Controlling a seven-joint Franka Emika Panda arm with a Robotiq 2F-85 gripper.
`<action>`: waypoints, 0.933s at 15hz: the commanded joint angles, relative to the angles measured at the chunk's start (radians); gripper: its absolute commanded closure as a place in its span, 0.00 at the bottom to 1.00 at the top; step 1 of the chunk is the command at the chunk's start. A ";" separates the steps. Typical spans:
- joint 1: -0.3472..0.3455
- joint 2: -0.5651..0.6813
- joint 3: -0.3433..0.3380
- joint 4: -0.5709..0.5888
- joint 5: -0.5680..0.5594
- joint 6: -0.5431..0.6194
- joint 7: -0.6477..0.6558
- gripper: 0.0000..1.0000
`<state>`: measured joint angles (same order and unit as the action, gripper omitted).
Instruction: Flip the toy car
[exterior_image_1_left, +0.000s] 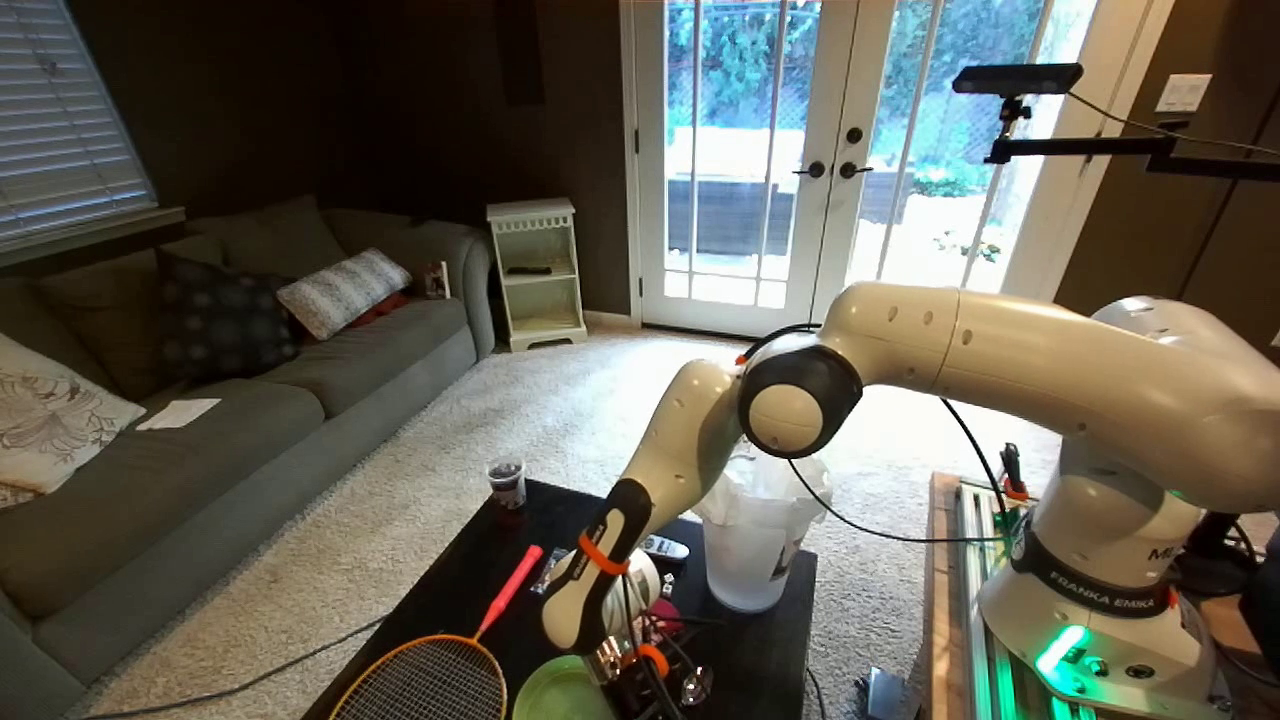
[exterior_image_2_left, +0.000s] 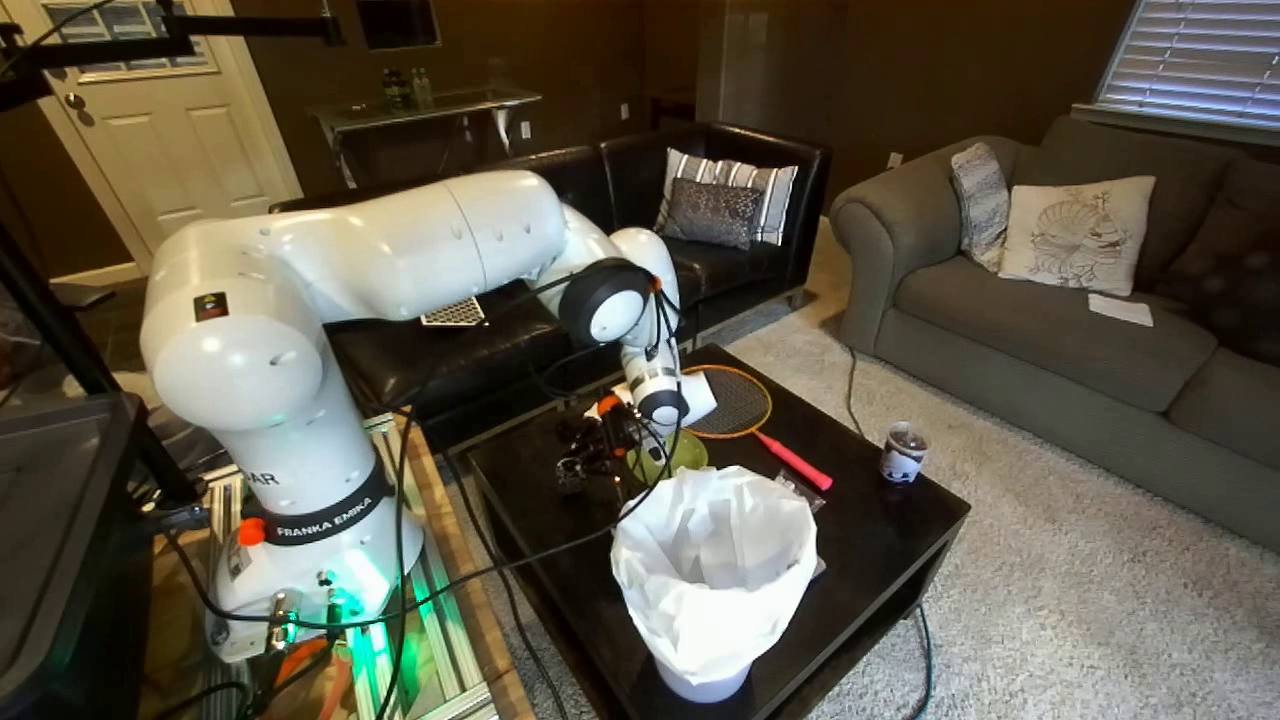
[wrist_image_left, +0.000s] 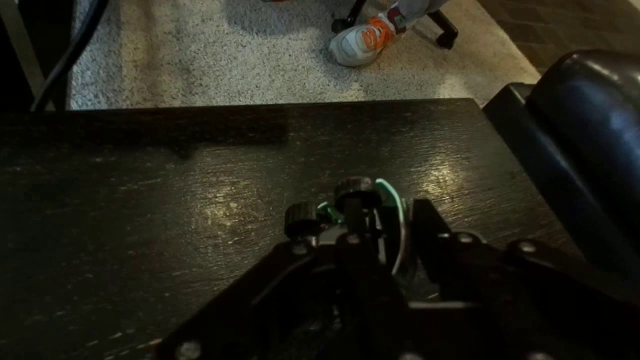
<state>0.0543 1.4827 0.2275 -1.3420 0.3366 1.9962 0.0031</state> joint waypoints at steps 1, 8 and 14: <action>-0.039 0.015 0.033 -0.046 0.027 0.092 -0.209 0.93; -0.112 0.010 0.069 -0.110 0.072 0.168 -0.601 0.93; -0.163 0.002 0.072 -0.160 0.237 0.225 -0.990 0.93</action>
<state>-0.0785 1.4850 0.2889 -1.4650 0.4849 2.1695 -0.8077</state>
